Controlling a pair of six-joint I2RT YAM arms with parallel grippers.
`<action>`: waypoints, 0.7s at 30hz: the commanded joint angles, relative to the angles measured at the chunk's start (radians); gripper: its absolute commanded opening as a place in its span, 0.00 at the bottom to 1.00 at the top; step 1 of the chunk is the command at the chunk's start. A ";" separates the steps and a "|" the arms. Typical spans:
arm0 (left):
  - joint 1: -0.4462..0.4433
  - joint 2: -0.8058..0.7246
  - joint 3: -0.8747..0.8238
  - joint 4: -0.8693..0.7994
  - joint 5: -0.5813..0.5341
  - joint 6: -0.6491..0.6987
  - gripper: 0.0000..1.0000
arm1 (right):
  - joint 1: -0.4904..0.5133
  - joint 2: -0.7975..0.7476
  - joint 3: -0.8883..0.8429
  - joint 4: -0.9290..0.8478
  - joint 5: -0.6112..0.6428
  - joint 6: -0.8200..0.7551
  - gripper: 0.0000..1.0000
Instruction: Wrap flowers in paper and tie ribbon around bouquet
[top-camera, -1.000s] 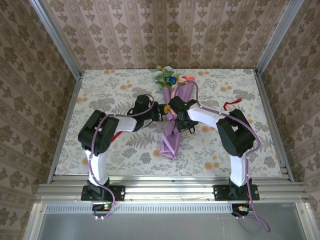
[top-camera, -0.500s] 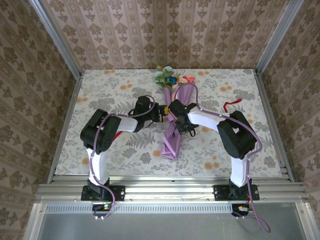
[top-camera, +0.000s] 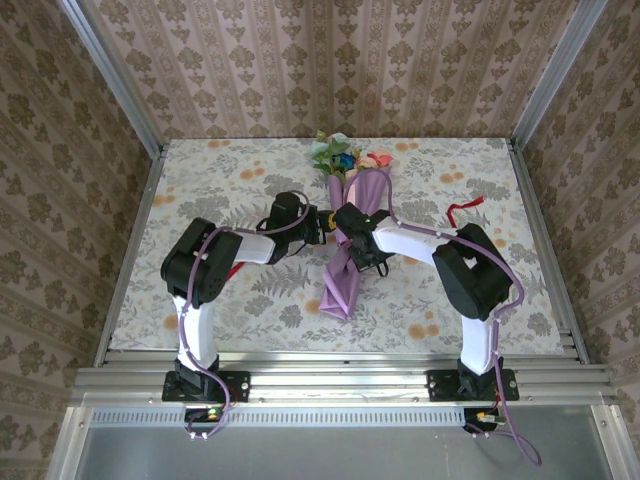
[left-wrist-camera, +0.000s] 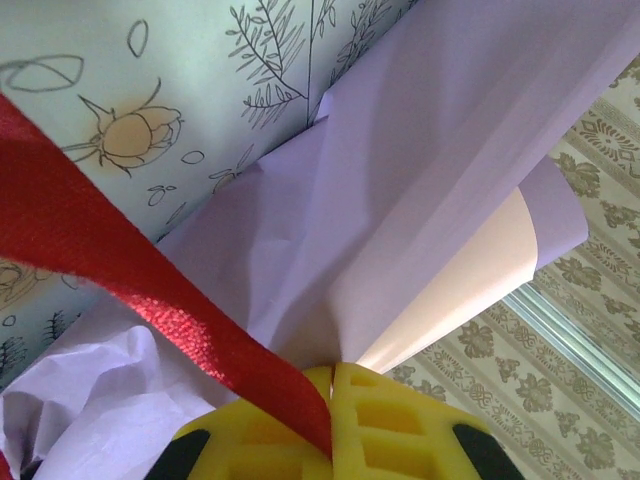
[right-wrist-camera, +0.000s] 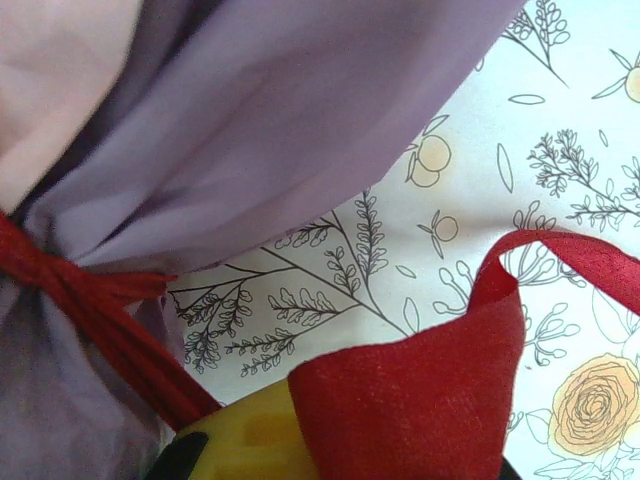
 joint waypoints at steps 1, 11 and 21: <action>0.068 -0.067 -0.015 0.084 -0.071 -0.124 0.00 | -0.028 -0.039 -0.034 -0.236 -0.052 0.051 0.00; 0.043 -0.221 -0.068 -0.341 0.057 0.053 0.49 | -0.131 -0.089 0.040 -0.263 -0.345 0.263 0.32; 0.104 -0.397 0.105 -1.125 -0.031 0.382 0.59 | -0.262 -0.232 -0.027 -0.215 -0.472 0.451 0.45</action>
